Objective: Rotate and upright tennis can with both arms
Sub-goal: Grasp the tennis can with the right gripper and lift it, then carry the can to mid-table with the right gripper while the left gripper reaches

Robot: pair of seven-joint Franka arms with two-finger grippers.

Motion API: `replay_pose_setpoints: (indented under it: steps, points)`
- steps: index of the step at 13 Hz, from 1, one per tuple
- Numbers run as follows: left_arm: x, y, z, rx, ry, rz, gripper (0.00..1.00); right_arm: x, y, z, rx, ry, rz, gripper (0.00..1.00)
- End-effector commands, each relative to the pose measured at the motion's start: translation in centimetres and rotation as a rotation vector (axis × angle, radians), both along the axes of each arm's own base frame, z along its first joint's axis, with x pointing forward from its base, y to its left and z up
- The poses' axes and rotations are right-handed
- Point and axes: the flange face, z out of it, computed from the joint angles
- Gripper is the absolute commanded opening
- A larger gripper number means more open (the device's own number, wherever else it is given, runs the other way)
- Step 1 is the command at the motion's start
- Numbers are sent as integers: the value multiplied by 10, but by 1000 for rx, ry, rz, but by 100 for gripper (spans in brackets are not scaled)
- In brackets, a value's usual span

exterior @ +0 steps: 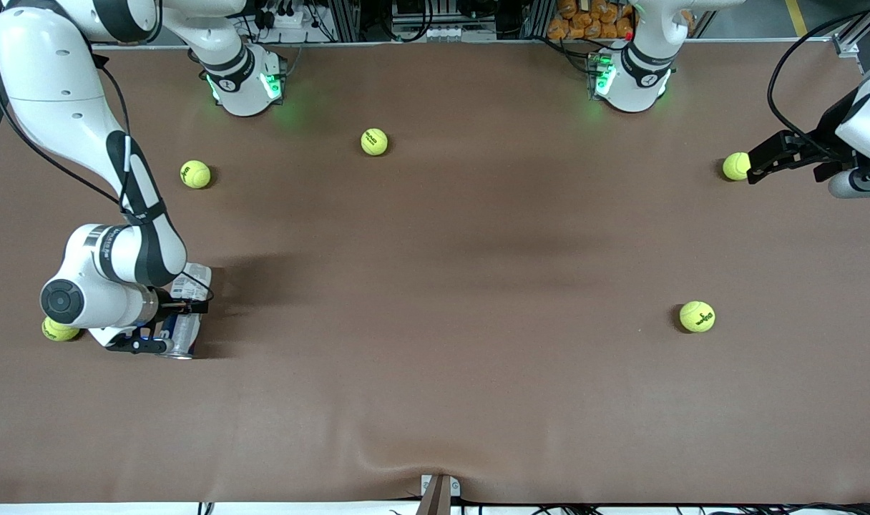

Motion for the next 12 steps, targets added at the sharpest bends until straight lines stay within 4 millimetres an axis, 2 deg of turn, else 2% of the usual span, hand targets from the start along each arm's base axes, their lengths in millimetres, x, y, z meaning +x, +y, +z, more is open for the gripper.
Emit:
replay_pose_setpoints:
  steps: [1, 2, 3, 5, 7, 9, 12]
  points:
    - [-1, 4, 6, 19, -4, -10, 100, 3, 8, 4, 25, -10, 46, 75]
    - [0, 5, 5, 19, -3, -9, 100, 4, 13, 9, 39, -13, 115, 72]
    - [0, 5, 5, 19, -3, -9, 100, 9, 27, 15, 49, -26, 188, 72]
    - [0, 7, 5, 19, -3, -6, 100, 23, 70, 34, 61, -68, 327, 72]
    - [0, 12, 5, 17, -3, 3, 100, 32, 121, 61, 99, -121, 482, 72]
    - [0, 12, 8, 17, -9, 3, 100, 29, 181, 85, 145, -160, 629, 72]
    - [0, 16, 8, 17, -9, 9, 100, 7, 280, 100, 173, -180, 841, 72]
